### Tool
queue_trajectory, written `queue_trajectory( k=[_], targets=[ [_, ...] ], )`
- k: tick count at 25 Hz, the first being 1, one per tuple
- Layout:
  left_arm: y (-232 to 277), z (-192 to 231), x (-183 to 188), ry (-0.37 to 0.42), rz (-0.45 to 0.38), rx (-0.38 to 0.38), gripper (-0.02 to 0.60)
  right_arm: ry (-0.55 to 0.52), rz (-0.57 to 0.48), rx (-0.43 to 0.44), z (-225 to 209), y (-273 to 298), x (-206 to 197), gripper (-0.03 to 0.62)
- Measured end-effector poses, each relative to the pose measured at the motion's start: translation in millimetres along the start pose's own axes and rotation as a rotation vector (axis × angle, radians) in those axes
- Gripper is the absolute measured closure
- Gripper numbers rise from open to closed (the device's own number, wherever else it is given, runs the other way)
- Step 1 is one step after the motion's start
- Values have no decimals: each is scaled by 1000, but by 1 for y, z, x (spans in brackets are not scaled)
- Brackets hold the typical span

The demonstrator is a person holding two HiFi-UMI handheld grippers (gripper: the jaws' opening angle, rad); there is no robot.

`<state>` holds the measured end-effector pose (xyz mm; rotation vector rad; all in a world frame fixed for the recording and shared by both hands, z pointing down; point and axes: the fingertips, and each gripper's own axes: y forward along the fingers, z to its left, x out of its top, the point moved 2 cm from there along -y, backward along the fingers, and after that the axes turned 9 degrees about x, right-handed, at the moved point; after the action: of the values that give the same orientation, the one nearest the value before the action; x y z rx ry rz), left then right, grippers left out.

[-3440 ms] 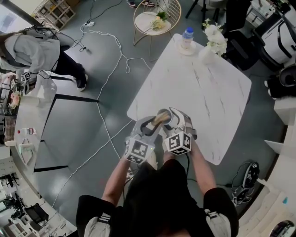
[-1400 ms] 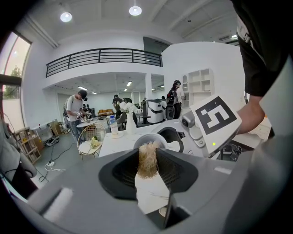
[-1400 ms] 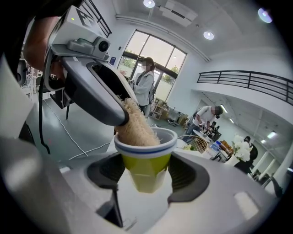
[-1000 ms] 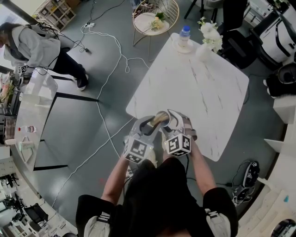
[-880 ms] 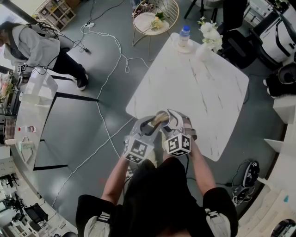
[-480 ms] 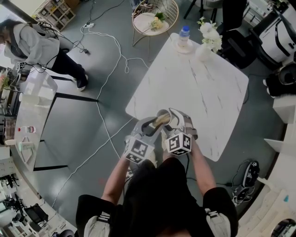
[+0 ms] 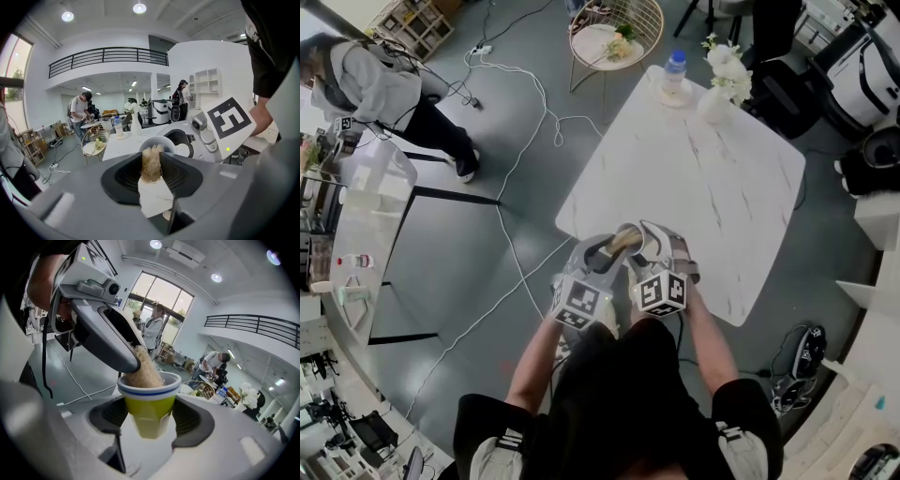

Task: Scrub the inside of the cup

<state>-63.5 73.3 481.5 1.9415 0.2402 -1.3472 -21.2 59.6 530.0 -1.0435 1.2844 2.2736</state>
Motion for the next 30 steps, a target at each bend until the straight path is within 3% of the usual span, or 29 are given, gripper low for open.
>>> queue_trajectory(
  k=[7,18,30],
  targets=[
    [-1,1,0,4,5,4,459,-21,4,14,8,1,2,299],
    [-1,-10,1,19,-7,-50,458,9,19,4,1,2,-2,299],
    [0,-3,-5,12,21,-5,457,7,20,11,7,0,-2,299]
  ],
)
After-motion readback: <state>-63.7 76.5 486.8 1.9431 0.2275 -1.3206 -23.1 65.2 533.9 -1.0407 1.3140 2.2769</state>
